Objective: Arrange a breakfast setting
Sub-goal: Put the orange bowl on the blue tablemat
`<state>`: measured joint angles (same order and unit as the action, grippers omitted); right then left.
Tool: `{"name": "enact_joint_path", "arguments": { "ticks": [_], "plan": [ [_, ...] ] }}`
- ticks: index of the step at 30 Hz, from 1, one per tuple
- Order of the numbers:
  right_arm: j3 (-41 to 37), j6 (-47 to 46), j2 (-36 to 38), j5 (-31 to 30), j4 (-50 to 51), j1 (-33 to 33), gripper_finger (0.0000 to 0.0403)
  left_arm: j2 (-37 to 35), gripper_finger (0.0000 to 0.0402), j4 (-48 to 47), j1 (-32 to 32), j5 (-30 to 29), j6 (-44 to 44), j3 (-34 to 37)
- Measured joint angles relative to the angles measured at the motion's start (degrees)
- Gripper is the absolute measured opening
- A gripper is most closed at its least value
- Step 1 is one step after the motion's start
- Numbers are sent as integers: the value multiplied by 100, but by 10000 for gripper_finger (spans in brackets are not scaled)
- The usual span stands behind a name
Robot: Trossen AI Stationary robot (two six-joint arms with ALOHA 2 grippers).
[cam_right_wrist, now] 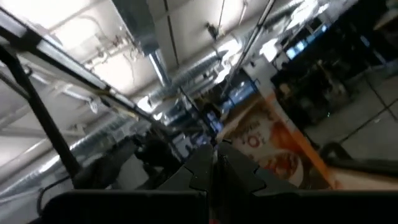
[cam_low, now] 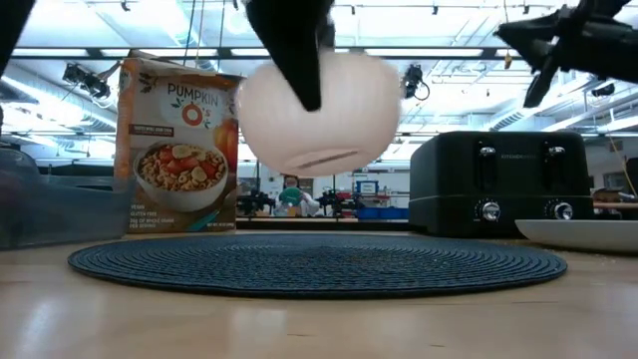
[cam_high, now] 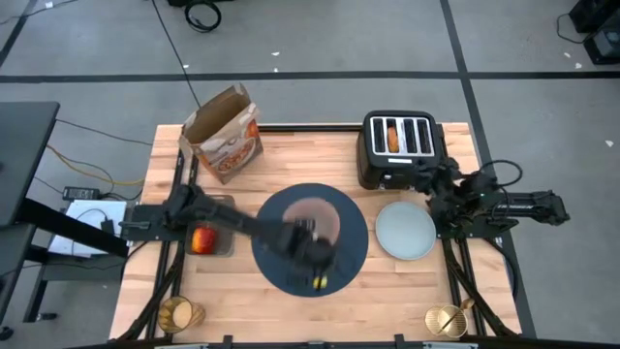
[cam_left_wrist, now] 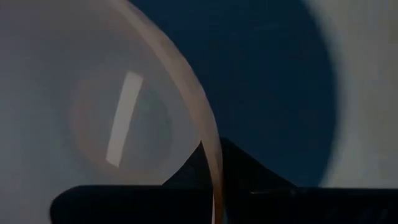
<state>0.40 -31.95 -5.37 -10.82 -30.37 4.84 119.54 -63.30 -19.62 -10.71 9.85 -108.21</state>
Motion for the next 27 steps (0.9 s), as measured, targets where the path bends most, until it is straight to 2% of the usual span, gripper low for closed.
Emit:
{"name": "enact_joint_path", "arguments": {
  "ticks": [4, 9, 19, 27],
  "plan": [
    [0, -19, 0, 318, 208, 0, 35, 172, 14, 19, -347, -70, 570, 108],
    [0, 10, -5, 572, 130, 0, 35, 531, 14, 115, -229, -509, 755, 112],
    [0, -147, -15, 793, -65, -53, 35, 875, 14, 130, 299, -370, 502, 118],
    [0, -137, -15, 747, -44, -133, 35, 875, 14, 378, 320, 46, 16, 115]
  ]
}}
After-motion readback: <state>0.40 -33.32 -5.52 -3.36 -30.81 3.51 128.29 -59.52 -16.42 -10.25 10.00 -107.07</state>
